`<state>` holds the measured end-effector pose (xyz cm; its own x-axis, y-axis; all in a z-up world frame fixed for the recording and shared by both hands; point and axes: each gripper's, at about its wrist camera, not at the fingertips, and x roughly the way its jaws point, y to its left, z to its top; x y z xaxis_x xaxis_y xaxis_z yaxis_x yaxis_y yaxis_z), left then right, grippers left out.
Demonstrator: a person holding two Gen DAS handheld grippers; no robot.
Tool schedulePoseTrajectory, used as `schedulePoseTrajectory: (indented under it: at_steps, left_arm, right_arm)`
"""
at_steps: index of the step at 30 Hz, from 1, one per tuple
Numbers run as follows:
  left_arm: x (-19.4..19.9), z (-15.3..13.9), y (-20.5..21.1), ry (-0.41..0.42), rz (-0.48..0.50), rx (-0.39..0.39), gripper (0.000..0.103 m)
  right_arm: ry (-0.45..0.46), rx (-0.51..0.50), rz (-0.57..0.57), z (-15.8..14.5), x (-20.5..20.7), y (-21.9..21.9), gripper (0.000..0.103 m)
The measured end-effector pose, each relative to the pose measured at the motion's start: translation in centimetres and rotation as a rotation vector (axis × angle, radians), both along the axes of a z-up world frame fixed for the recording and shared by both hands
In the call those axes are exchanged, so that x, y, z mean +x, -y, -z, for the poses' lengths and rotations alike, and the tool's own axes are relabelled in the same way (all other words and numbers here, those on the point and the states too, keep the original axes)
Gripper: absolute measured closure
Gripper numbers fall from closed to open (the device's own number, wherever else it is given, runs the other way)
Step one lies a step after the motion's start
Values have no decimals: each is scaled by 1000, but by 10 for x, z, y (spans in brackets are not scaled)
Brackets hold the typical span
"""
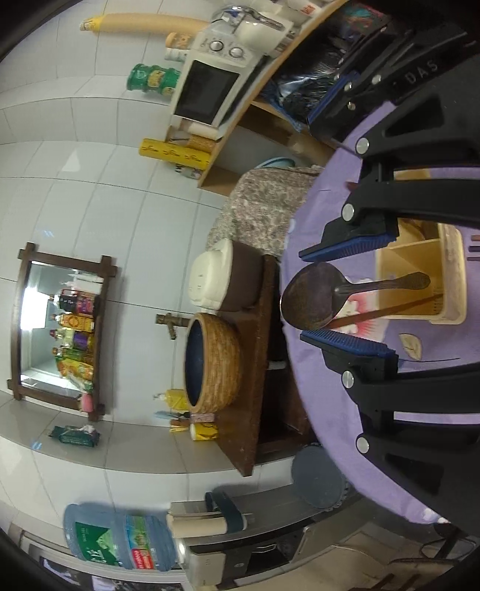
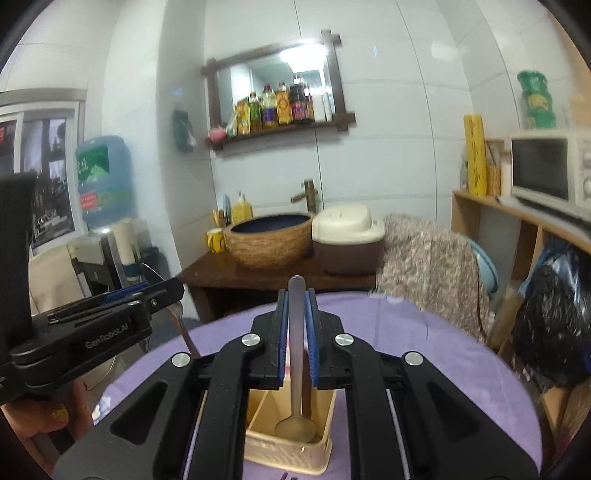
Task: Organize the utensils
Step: 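Open both tools and move them back to the chopstick pile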
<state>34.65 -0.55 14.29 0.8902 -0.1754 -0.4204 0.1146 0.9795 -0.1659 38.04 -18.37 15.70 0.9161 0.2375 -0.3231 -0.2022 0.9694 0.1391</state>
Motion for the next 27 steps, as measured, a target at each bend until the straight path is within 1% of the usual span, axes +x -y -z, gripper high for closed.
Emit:
schedulePoseTrajectory:
  at_steps: [4, 6, 9, 10, 11, 12, 13, 15, 16, 17, 18, 19, 22, 24, 25, 27]
  left_arm:
    - [-4, 25, -2, -43, 28, 15, 65]
    - [-4, 39, 0, -75, 60, 35, 65]
    - [-7, 51, 2, -95, 74, 62, 63]
    - [-7, 52, 2, -100, 81, 65, 61]
    - [-9, 53, 2, -102, 84, 68, 55]
    - [-14, 51, -1, -94, 79, 69, 47]
    - [-18, 50, -3, -82, 74, 66, 43]
    - [-30, 46, -6, -54, 61, 68, 33]
    - [-39, 44, -9, -43, 47, 77, 31]
    - [-46, 44, -10, -41, 35, 89, 29]
    - [-57, 45, -13, -46, 19, 108, 27]
    - [-62, 47, -14, -55, 9, 119, 26]
    - [-83, 65, -20, -119, -20, 155, 25]
    - [-95, 80, -22, -156, -19, 166, 25]
    - [-102, 91, -22, -184, -23, 185, 26]
    - [-110, 110, -22, -228, -31, 202, 33]
  right_arm:
    - [-65, -13, -11, 34, -1, -3, 93]
    - [-93, -17, -19, 46, -2, -5, 93]
    - [-113, -37, -26, 58, -5, -9, 93]
    - [-113, -37, -32, 61, -7, -8, 92]
    - [-118, -38, -36, 63, -7, -8, 92]
    - [-119, -42, -30, 64, -9, -7, 92]
    - [-115, -44, -23, 64, -13, -7, 91]
    - [-109, -37, -15, 62, -23, -3, 81]
    - [-108, -33, -6, 61, -28, -1, 65]
    - [-113, -25, 11, 61, -37, 3, 56]
    - [-122, -20, 19, 61, -42, 5, 56]
    - [-138, -22, 26, 63, -49, 6, 56]
    - [-243, -66, 54, 80, -68, 5, 56]
    - [-324, -98, 63, 98, -81, 2, 56]
    - [-363, -106, 66, 110, -88, 1, 56]
    - [-428, -119, 65, 130, -99, -4, 56]
